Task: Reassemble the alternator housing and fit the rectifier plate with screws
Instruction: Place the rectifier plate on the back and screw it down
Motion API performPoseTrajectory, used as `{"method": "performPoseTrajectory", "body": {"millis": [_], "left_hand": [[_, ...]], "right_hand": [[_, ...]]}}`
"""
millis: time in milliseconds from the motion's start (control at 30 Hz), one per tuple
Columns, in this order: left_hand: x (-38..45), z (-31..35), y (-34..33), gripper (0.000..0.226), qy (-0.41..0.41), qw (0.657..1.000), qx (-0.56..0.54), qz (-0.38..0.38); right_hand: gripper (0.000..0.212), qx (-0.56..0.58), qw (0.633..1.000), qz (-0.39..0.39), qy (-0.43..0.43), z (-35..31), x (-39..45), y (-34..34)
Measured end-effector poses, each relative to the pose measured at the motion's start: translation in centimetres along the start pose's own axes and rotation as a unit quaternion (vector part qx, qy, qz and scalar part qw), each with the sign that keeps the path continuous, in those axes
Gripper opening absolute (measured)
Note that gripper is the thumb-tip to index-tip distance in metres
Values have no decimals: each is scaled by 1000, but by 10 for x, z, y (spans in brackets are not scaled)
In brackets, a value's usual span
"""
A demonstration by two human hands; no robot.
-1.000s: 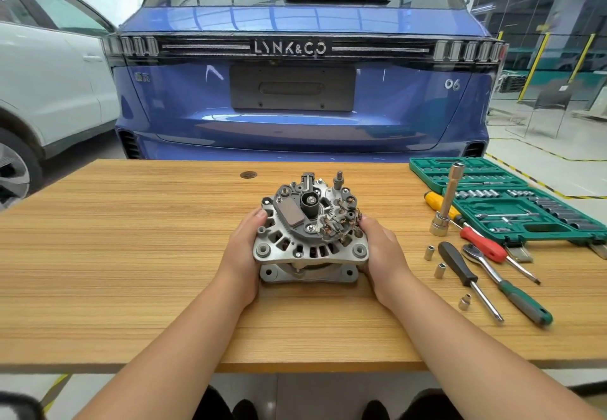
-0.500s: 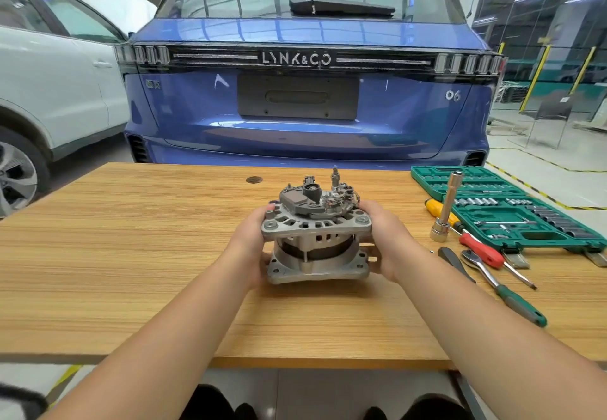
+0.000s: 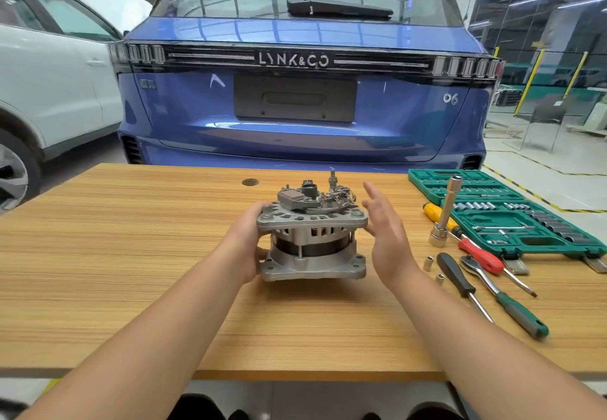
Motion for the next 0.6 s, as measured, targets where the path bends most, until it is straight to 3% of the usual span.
{"method": "performPoseTrajectory", "body": {"millis": [67, 133, 433, 600], "left_hand": [[3, 0, -1, 37, 2, 1000, -1, -1], [6, 0, -3, 38, -3, 1000, 8, 0], [18, -3, -17, 39, -36, 999, 10, 10], [20, -6, -22, 47, -52, 998, 4, -45]], "right_hand": [[42, -71, 994, -44, 66, 1, -1, 1], [41, -93, 991, -54, 76, 0, 6, -1], [31, 13, 1000, -17, 8, 1, 12, -10], [31, 50, 999, 0, -11, 1, 6, -7]]}}
Point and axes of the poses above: each hand's wrist, its own x-axis towards the middle knuckle, its own y-axis out of the back of the hand, z = x × y, the point moved 1 cm from there along x, towards the middle knuckle, and after that the axes turned 11 degrees about -y, right-handed, at the moved point
